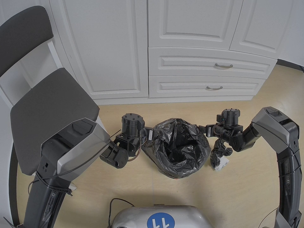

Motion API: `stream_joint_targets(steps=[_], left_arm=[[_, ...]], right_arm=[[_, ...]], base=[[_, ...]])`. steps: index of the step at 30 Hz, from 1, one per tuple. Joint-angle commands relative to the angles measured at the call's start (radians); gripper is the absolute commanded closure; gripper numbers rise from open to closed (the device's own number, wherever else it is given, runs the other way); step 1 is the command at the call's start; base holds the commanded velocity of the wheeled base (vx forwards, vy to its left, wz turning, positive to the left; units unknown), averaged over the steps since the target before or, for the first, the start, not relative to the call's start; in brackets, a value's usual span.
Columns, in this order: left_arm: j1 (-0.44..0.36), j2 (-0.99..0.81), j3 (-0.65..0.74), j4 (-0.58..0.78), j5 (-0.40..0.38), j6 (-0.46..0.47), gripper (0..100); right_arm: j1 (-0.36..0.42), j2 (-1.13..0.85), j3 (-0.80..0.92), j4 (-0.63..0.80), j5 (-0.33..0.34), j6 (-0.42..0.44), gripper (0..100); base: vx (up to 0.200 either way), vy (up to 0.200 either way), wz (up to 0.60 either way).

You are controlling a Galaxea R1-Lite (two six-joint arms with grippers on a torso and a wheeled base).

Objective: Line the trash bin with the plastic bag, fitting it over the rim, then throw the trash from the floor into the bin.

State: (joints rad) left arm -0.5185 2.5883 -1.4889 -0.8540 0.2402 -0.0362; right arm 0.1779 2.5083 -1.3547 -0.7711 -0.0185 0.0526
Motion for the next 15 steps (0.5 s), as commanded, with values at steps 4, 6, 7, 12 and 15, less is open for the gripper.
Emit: stream_joint_targets(steps=[4,6,7,12,15], left_arm=[[-0.009,-0.099,0.072,-0.019,-0.001,-0.002,0],[-0.021,-0.146,0.124,-0.020,-0.004,-0.005,0],[-0.029,-0.162,0.144,-0.020,-0.009,-0.005,0],[-0.058,-0.200,0.279,-0.019,-0.042,0.004,0],[-0.057,-0.177,0.312,-0.019,-0.053,0.013,0]], right_arm=[[-0.003,0.089,-0.063,0.027,0.002,0.039,0],[-0.006,0.089,-0.077,0.041,0.002,0.049,0],[-0.008,0.087,-0.078,0.041,0.002,0.053,0],[-0.009,0.073,-0.070,0.033,0.002,0.062,0],[-0.008,0.061,-0.064,0.030,0.002,0.062,0]], base=[[0.000,0.000,0.00],[0.000,0.000,0.00],[0.000,0.000,0.00],[0.000,0.000,0.00],[0.000,0.000,0.00]])
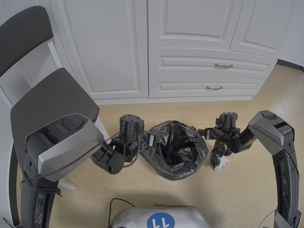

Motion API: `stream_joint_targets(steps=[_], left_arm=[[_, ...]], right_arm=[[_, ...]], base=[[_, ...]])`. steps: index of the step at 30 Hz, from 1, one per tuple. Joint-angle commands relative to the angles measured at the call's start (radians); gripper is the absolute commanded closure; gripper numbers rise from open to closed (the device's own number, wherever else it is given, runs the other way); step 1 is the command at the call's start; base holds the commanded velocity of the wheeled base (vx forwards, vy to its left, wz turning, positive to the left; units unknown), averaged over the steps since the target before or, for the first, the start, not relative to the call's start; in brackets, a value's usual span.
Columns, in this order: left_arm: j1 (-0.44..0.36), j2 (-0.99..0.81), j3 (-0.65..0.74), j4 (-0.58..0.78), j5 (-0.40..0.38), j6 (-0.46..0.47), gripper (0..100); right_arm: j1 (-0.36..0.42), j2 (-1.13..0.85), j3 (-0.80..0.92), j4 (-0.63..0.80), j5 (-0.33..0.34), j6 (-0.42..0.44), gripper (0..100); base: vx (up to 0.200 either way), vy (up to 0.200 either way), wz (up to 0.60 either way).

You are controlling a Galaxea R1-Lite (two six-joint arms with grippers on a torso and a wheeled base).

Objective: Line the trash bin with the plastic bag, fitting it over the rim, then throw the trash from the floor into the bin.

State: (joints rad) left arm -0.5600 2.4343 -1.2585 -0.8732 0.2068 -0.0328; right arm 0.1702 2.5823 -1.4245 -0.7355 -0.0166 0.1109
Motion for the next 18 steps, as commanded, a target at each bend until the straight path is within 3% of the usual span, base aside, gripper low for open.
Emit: stream_joint_targets(steps=[1,18], left_arm=[[-0.014,-0.009,0.082,0.000,-0.020,0.010,0],[0.072,0.129,-0.144,0.060,0.037,0.010,0]], right_arm=[[0.000,-0.016,0.009,-0.005,0.000,0.006,0],[-0.015,-0.059,0.019,-0.007,0.000,0.018,0]], base=[[0.000,0.000,0.00],[0.000,0.000,0.00]])
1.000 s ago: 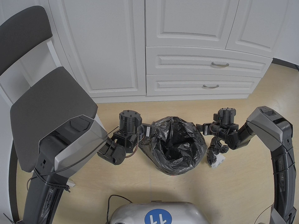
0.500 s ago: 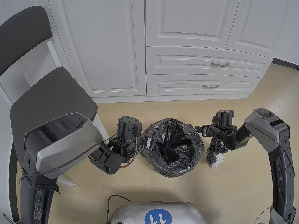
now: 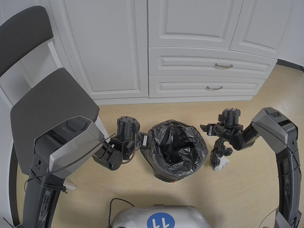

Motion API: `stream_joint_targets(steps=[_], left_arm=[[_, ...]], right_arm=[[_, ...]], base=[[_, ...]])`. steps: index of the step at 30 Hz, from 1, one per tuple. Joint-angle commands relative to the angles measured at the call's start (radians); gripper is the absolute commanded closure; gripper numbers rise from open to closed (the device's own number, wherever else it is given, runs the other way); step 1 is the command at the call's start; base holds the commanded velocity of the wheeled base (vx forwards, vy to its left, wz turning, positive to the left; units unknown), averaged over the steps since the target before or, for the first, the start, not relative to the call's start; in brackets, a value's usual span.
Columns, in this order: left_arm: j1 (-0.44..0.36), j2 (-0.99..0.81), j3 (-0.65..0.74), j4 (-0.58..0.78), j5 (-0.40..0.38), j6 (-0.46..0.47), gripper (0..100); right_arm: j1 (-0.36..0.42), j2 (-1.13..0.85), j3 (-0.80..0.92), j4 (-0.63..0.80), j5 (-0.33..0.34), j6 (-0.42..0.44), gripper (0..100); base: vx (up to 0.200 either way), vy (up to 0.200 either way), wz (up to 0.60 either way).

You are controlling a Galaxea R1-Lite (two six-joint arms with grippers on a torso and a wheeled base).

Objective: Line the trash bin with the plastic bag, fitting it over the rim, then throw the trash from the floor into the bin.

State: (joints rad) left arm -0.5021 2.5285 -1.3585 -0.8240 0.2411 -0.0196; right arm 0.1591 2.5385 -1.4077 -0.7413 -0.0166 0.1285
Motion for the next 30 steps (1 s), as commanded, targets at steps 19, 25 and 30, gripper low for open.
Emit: stream_joint_targets(steps=[19,25,30], left_arm=[[0.016,0.127,-0.211,0.066,0.026,-0.010,0],[0.013,0.139,-0.234,0.097,0.041,-0.011,0],[0.016,0.118,-0.243,0.097,0.041,-0.022,0]], right_arm=[[-0.001,-0.061,0.068,0.006,0.018,-0.003,0],[0.007,-0.069,0.092,-0.001,0.027,-0.006,0],[0.025,-0.142,0.151,-0.009,0.027,-0.013,0]], base=[[0.000,0.000,0.00],[0.000,0.000,0.00],[0.000,0.000,0.00]])
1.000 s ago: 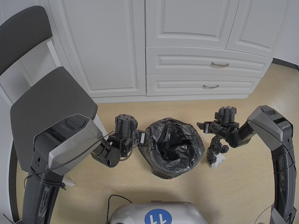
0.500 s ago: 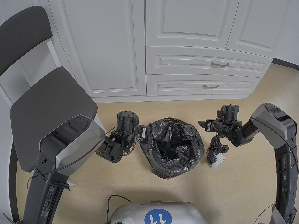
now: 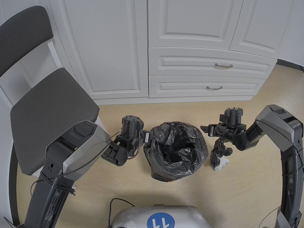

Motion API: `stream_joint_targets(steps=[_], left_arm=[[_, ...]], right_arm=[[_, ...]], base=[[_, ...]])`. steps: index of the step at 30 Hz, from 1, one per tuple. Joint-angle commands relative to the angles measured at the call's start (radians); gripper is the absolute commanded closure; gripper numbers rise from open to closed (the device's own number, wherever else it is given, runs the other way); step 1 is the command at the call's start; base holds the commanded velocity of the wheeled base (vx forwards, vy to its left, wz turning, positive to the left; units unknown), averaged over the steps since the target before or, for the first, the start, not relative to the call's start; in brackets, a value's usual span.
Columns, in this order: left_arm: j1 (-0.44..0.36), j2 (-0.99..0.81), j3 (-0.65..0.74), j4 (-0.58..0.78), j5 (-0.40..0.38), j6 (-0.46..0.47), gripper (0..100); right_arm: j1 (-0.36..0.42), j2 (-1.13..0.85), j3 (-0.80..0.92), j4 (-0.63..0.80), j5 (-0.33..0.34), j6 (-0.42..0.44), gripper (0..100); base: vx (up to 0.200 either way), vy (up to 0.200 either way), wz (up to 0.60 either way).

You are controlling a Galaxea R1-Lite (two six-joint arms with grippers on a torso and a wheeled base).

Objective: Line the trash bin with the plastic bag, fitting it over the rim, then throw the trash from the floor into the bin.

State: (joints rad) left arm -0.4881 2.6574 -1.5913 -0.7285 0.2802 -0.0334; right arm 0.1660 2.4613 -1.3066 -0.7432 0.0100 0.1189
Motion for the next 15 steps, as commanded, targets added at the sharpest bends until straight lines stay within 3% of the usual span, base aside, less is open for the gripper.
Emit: stream_joint_targets(steps=[1,8,9,15], left_arm=[[0.002,-0.037,-0.001,0.003,0.002,-0.016,0],[-0.003,-0.116,0.071,0.003,0.002,-0.023,0],[-0.007,-0.140,0.125,-0.008,0.002,-0.023,0],[-0.017,-0.159,0.194,-0.042,0.004,-0.023,0]], right_arm=[[0.037,-0.111,0.092,-0.010,0.001,-0.005,0],[0.141,-0.240,0.256,-0.013,-0.001,-0.082,0],[0.173,-0.237,0.294,-0.013,-0.004,-0.131,0],[0.176,-0.139,0.293,-0.013,-0.015,-0.200,0]], base=[[0.000,0.000,0.00],[0.000,0.000,0.00],[0.000,0.000,0.00],[0.000,0.000,0.00]])
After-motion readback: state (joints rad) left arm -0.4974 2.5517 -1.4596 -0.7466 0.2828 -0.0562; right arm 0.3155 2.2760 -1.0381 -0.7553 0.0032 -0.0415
